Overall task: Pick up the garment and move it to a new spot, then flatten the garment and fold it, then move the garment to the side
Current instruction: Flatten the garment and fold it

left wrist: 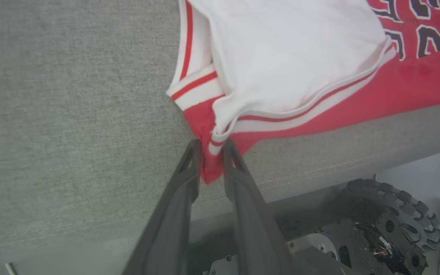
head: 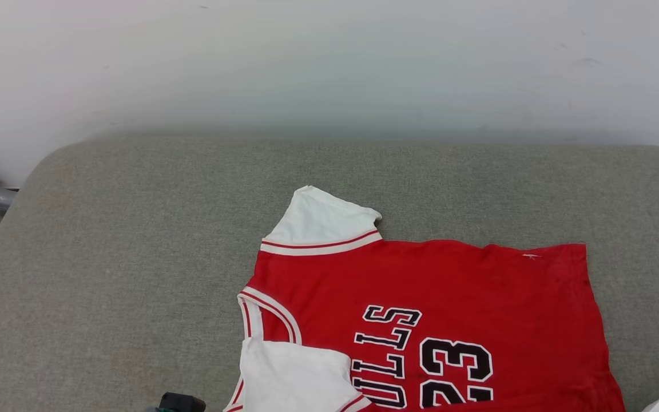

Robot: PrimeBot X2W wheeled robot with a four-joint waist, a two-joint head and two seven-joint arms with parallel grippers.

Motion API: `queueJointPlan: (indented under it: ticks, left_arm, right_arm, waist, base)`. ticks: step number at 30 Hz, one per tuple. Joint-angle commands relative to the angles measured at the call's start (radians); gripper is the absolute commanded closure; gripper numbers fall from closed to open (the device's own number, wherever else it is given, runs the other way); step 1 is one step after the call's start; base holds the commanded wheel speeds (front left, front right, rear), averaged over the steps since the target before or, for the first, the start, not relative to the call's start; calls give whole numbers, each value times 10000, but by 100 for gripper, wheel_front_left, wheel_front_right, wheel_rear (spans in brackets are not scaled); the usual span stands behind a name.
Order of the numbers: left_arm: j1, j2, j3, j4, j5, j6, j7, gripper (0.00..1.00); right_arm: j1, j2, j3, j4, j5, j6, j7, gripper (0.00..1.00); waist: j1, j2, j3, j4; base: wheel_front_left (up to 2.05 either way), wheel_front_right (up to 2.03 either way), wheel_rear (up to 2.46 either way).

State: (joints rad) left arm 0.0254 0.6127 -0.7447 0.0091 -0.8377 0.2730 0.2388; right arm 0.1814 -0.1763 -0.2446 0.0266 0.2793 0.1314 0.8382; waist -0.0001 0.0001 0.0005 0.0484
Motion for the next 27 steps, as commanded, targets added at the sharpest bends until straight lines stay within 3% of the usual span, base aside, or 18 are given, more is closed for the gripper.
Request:
queueJointPlan:
  ticks: [1,10,18,27]
  left_arm:
    - [-84,-38,-8,64,39,-5,-26,0]
    - [-469,-124,388,95,263,32,-842,0]
    - [-1170,-320,997,-345,1040,-241,-3056,0]
    - [-1319,-720,1384,-586,1795,-364,-4827,0]
  right_arm:
    - [-144,-135,47,-37,56,-15,-147,0]
    - [-755,-706,536,-598,492,-12,-1456,0]
    - [-1508,-1376,1211,-959,611,-14,-3861,0]
    - [-1714,-1184,1587,-1126,370,-12,-6287,0]
  waist:
    - [1,-1,-4,-1]
    - [1,-1,-183,-97]
    - [1,-1,-289,-177]
    - [1,-1,-235,-186]
  base:
    - [0,0,0]
    - [0,0,0]
    - [0,0,0]
    - [0,0,0]
